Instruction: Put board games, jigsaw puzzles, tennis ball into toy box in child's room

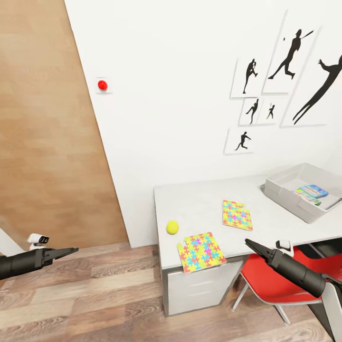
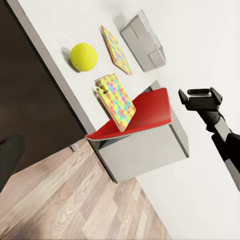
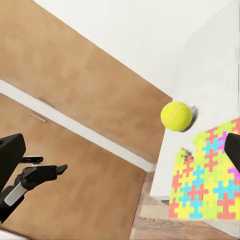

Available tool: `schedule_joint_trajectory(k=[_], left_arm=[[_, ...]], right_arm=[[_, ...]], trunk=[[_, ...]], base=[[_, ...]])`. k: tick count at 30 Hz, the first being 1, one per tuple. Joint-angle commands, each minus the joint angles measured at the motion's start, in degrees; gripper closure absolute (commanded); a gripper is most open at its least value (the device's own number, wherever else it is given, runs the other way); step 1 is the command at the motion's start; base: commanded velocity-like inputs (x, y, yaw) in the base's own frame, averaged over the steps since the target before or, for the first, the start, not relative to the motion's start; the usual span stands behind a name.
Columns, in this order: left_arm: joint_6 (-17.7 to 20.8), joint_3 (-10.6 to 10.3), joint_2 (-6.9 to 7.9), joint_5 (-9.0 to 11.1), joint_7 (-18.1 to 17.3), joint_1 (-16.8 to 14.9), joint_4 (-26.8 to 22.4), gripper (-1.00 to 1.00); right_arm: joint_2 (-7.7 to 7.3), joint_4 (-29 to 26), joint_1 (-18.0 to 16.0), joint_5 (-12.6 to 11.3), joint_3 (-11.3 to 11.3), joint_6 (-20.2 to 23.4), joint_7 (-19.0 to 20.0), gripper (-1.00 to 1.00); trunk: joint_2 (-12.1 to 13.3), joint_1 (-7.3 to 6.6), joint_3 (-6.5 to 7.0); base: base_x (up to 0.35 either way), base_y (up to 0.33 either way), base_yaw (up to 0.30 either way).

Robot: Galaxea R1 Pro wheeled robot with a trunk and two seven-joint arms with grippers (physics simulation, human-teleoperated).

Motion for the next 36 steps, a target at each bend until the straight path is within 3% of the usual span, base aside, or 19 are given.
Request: schedule_joint_trajectory(k=[1, 22, 36], left_arm=[[0.65, -0.01, 0.0, -0.01, -0.2, -0.03, -0.02, -1.0], [0.64, 0.08, -0.03, 0.04, -0.2, -0.03, -0.02, -1.0], [0.64, -0.18, -0.2, -0.03, -0.2, -0.03, -0.04, -1.0]], right_arm=[[0.05, 0.08, 0.19, -0.02, 0.0, 0.03, 0.32, -1.0], [0.99, 0.19, 0.63, 0.71, 0.1, -0.67, 0.3, -1.0], [0.99, 0.19, 0.63, 0.58, 0.13, -0.7, 0.32, -1.0]], trunk=[[-0.04, 0.0, -0.06], [-0.04, 0.0, -0.06], [-0.04, 0.0, 0.0]], base=[[0.009, -0.12, 0.0], [0.058, 0.004, 0.0], [0.025, -0.205, 0.0]])
